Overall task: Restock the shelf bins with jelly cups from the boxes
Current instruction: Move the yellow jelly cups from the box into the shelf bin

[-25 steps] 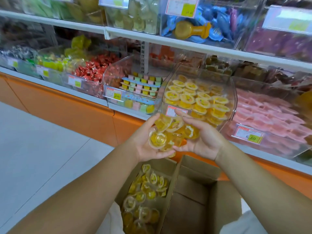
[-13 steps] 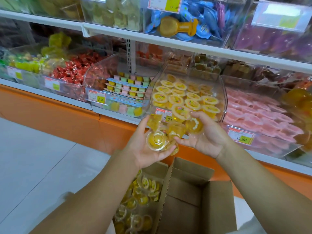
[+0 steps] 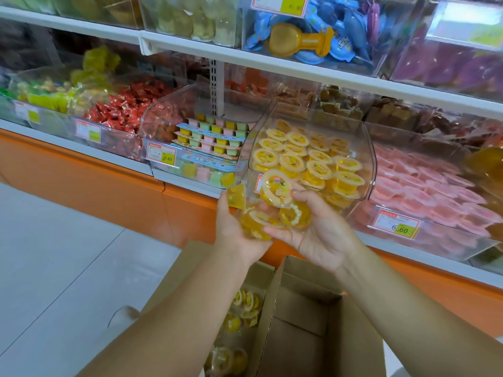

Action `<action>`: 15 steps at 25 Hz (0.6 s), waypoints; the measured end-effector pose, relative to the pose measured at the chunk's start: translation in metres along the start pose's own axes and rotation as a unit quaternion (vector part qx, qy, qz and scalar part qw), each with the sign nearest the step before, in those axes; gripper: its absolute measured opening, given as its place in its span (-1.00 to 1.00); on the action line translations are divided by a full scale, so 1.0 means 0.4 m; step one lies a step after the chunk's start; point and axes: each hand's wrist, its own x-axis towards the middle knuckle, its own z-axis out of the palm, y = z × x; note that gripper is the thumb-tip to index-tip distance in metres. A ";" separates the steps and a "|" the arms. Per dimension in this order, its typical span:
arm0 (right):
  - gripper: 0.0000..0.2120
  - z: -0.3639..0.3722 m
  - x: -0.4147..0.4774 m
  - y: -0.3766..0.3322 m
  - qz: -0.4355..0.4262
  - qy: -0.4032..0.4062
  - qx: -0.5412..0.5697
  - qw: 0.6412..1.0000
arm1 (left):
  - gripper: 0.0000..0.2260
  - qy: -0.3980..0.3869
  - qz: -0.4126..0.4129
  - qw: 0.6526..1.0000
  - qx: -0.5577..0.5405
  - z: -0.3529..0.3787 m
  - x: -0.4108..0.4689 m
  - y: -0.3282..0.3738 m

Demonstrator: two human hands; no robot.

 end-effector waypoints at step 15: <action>-0.89 -0.052 0.070 -0.231 -0.159 0.241 -0.247 0.925 | -0.36 0.079 -0.015 0.996 -0.037 0.013 0.020 0.019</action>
